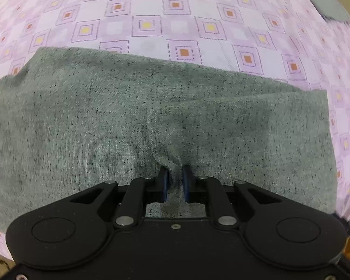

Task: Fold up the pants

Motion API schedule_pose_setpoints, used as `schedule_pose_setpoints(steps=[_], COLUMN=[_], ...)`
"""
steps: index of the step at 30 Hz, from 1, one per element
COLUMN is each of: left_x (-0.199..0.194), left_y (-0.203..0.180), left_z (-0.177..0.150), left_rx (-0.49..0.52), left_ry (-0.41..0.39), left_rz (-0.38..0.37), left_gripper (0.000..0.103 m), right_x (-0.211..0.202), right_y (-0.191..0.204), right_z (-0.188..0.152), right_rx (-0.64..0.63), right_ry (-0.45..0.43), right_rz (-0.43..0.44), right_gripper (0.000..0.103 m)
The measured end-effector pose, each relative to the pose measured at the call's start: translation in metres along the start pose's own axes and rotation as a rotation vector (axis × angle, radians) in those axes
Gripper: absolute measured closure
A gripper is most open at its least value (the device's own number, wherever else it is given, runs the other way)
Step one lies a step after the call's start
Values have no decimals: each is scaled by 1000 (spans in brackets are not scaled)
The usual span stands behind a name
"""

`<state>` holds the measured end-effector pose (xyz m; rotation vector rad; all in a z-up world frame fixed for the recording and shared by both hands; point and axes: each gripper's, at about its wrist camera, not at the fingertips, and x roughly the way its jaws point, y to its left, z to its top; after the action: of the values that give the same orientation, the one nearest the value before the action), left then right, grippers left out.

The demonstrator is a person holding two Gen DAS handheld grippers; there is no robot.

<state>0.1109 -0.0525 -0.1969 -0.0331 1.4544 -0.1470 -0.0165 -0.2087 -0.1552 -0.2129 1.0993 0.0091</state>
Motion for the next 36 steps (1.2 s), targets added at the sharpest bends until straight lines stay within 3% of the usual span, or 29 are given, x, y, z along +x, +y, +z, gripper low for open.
schedule_pose_setpoints(steps=[2,5,6,7,9,14,18,22,24,25,27,32,36], left_x=[1,2,3,3,4,6,7,4,3,3,3,3,1], left_y=[-4,-10,-11,-12,-12,-8,-7,-5,-4,-4,-4,-2,-1], left_z=[1,3,3,4,7,15,17,12,12,11,11,10,10], left_rx=[34,95,115,134,154,181,202,221,226,228,226,212,196], left_ry=[7,14,17,21,31,51,52,51,53,53,54,51,49], left_rz=[5,11,11,9,2,-23,-35,-43,-46,-47,-49,-46,-45], left_gripper=[84,84,84,84,84,84,83,83,83,82,81,78,76], right_x=[-4,-13,-15,-15,-12,2,4,16,20,20,18,14,9], right_y=[8,20,25,31,37,51,48,39,35,27,7,-11,-40], right_z=[-4,-4,-4,-3,-2,1,0,6,4,0,-10,-24,-39], right_rx=[27,63,69,75,84,79,116,129,113,146,268,337,410], right_ry=[-16,-64,-72,-82,-86,-42,-62,-59,-54,-44,-22,-7,-25], right_rz=[-65,-94,-107,-133,-159,-210,-282,-286,-356,-387,-363,-276,-124], right_gripper=[79,72,65,46,28,28,28,28,28,18,3,3,3])
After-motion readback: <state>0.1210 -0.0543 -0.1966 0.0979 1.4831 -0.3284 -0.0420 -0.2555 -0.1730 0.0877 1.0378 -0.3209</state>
